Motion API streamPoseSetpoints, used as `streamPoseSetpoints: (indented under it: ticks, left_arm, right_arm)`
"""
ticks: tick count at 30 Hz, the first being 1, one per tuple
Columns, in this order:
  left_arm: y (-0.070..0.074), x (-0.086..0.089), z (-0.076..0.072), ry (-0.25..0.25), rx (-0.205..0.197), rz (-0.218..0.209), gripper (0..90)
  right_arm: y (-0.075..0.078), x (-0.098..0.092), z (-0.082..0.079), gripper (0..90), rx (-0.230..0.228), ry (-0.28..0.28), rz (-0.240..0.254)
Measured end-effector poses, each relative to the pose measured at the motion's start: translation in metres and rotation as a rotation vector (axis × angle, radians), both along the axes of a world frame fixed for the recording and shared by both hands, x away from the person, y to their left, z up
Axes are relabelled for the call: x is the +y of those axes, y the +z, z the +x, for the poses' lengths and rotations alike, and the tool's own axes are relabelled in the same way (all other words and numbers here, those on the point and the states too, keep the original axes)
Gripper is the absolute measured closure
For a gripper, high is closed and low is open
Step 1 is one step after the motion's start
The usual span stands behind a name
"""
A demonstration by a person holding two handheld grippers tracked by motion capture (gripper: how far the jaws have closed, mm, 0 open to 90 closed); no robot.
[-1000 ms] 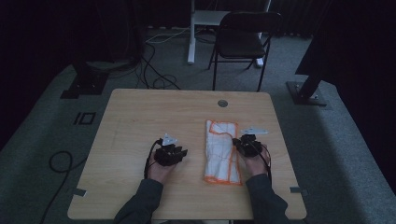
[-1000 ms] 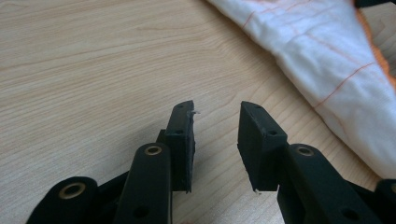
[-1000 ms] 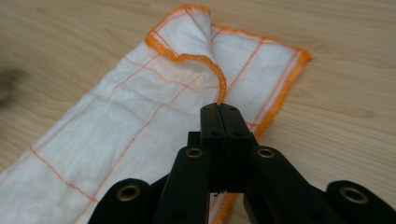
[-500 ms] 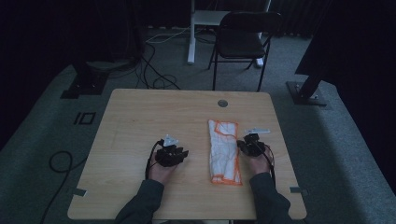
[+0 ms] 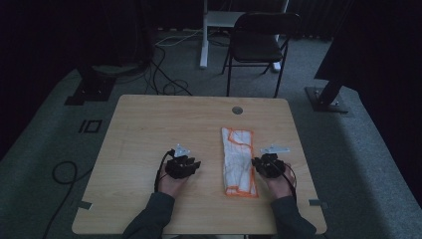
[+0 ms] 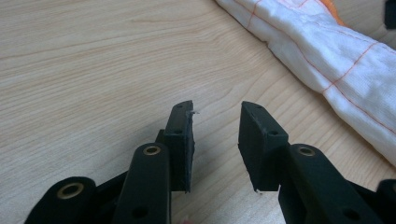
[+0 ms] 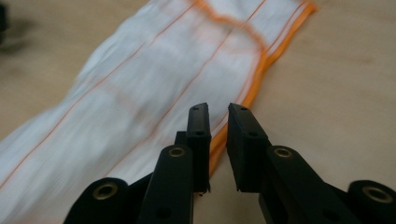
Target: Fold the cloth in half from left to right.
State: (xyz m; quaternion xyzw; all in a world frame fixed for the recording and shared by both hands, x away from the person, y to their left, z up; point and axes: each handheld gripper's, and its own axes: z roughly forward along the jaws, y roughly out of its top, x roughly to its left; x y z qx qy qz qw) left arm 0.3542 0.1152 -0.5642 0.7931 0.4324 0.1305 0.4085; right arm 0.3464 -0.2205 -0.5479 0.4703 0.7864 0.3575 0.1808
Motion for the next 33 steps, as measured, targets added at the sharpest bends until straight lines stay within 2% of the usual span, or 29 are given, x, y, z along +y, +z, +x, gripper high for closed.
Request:
streamPoseSetpoints:
  ticks: [1, 6, 10, 13, 18, 20, 23, 25, 26, 28, 33]
  left_arm:
    - [0.000, 0.000, 0.000, 0.000, 0.000, 0.000, 66.3]
    - [0.000, -0.001, -0.001, 0.000, -0.002, 0.004, 66.1]
    - [0.000, 0.000, -0.002, 0.001, 0.000, 0.010, 66.1]
    - [-0.001, 0.000, -0.002, 0.000, -0.001, 0.011, 66.1]
    - [0.000, -0.002, -0.003, -0.006, -0.003, 0.011, 66.0]
    - [0.000, -0.002, -0.002, -0.003, -0.004, 0.009, 66.0]
    - [-0.001, -0.001, -0.002, -0.003, -0.002, 0.011, 66.0]
    - [-0.001, -0.002, -0.002, -0.006, -0.002, 0.013, 65.9]
    - [-0.001, -0.002, -0.002, -0.006, -0.002, 0.013, 65.8]
    - [-0.002, -0.003, -0.003, -0.008, 0.001, 0.013, 65.8]
    - [-0.002, -0.003, -0.002, -0.005, 0.002, 0.012, 65.8]
  right_arm:
    - [0.000, 0.000, 0.000, 78.6, 0.000, 0.000, 0.000]
    - [-0.011, 0.004, -0.033, 75.9, 0.032, 0.036, 0.000]
    - [-0.017, 0.005, -0.055, 68.6, 0.058, 0.045, 0.008]
    - [-0.021, 0.006, -0.066, 65.1, 0.073, 0.047, 0.028]
    - [-0.023, 0.008, -0.069, 65.4, 0.094, 0.037, 0.034]
    - [-0.022, 0.009, -0.071, 64.9, 0.093, 0.050, 0.049]
    - [-0.024, 0.012, -0.072, 65.0, 0.090, 0.056, 0.039]
    - [-0.024, 0.014, -0.071, 72.1, 0.082, 0.059, 0.021]
    - [-0.024, 0.014, -0.071, 72.1, 0.082, 0.059, 0.021]
    - [-0.023, 0.016, -0.069, 82.6, 0.075, 0.068, -0.002]
    - [-0.021, 0.018, -0.069, 87.9, 0.052, 0.080, -0.024]
